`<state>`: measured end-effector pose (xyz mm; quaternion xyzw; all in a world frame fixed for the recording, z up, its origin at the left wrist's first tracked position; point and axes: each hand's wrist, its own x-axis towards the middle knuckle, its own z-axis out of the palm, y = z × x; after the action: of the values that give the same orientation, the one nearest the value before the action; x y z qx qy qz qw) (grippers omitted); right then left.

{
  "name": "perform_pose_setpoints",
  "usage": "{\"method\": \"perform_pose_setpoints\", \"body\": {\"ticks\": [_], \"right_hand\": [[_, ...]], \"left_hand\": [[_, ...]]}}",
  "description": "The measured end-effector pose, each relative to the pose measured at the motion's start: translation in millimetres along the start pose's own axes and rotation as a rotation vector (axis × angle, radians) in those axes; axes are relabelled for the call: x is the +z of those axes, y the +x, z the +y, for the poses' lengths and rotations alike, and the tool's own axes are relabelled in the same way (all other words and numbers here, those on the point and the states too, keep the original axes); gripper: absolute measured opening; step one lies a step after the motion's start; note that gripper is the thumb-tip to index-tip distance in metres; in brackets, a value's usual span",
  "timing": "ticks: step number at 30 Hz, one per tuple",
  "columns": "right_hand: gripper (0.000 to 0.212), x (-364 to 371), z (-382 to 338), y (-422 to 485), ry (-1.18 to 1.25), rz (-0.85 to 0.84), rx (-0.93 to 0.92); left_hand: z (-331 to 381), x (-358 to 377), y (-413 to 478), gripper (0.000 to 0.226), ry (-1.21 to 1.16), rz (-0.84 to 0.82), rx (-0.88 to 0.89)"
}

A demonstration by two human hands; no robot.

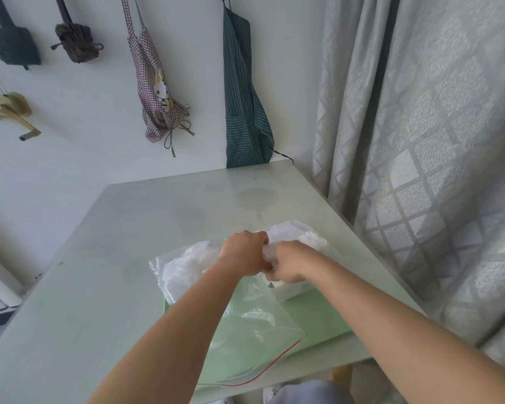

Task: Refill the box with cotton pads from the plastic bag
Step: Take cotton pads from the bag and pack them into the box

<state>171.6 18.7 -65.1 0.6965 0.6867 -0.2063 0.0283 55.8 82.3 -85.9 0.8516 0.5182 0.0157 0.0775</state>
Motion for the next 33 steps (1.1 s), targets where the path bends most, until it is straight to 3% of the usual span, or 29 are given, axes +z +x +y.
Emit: {"method": "perform_pose_setpoints", "body": {"ticks": [2,5,12,15,24,29,33], "right_hand": [[0.008,-10.4,5.6,-7.3,0.004,-0.003,0.056],[0.013,-12.2,15.4,-8.6,0.025,0.108,0.155],[0.025,11.2,16.4,0.3,0.225,0.167,0.147],[0.022,9.1,13.8,-7.0,0.19,0.15,0.172],[0.031,15.4,-1.2,-17.3,0.239,0.088,0.095],[0.026,3.9,4.4,-26.8,0.311,0.018,0.075],[0.024,-2.1,8.5,-42.6,0.207,0.233,0.07]], "left_hand": [[-0.3,0.4,0.2,0.065,-0.002,0.006,-0.001],[0.3,0.7,0.5,0.064,0.009,0.007,-0.006],[-0.3,-8.6,1.1,0.064,-0.107,-0.124,0.008],[-4.4,-12.7,0.1,0.058,-0.186,-0.205,0.027],[-9.7,-7.5,-4.0,0.028,-0.223,-0.174,0.047],[-13.3,-12.2,-16.1,0.068,-0.321,-0.164,0.035],[-18.2,-28.8,-49.1,0.054,-0.389,0.005,0.102]]}}
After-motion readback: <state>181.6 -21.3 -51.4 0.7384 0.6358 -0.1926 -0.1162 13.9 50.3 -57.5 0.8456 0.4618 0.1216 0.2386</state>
